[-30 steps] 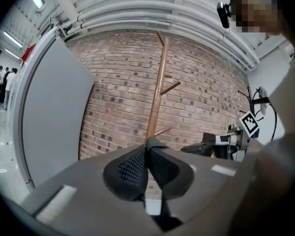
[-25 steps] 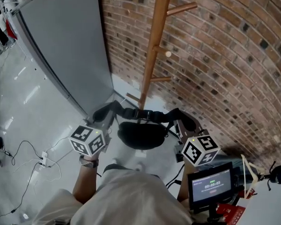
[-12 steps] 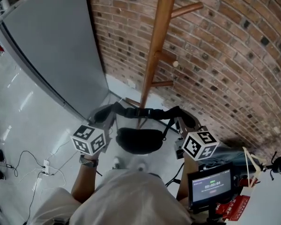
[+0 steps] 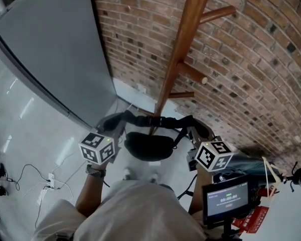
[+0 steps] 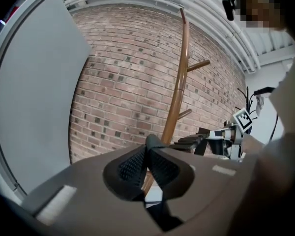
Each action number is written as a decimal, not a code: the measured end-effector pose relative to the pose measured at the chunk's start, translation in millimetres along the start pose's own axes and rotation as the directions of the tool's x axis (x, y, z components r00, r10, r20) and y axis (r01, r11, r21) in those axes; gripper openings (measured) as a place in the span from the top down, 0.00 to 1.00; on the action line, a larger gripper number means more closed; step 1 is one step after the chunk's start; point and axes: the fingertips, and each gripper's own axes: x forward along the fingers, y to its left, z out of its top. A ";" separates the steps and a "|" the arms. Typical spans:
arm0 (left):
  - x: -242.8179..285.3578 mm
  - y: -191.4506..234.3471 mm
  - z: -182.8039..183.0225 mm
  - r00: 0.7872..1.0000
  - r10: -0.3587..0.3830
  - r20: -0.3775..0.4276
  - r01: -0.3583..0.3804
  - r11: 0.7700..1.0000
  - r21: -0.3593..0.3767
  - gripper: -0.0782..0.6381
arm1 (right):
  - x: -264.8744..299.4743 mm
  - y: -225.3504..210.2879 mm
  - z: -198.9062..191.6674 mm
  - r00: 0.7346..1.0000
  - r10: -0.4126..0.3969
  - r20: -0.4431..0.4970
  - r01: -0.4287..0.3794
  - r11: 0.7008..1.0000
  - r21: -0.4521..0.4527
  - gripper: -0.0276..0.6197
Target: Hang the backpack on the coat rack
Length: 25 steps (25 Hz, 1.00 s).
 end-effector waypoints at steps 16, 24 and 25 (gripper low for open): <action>25.2 10.5 -32.3 0.994 -0.042 -0.096 0.040 0.999 -0.022 0.88 | 21.0 -29.6 -38.9 0.992 -0.078 -0.099 0.084 0.995 0.058 0.95; 29.2 8.5 -53.1 0.989 -0.048 -0.140 0.042 0.998 -0.046 0.88 | 26.4 -36.3 -63.1 0.985 -0.082 -0.150 0.096 0.992 0.084 0.95; 29.5 7.7 -56.4 0.988 -0.050 -0.147 0.043 0.998 -0.049 0.88 | 27.2 -36.2 -67.0 0.984 -0.082 -0.158 0.097 0.992 0.086 0.95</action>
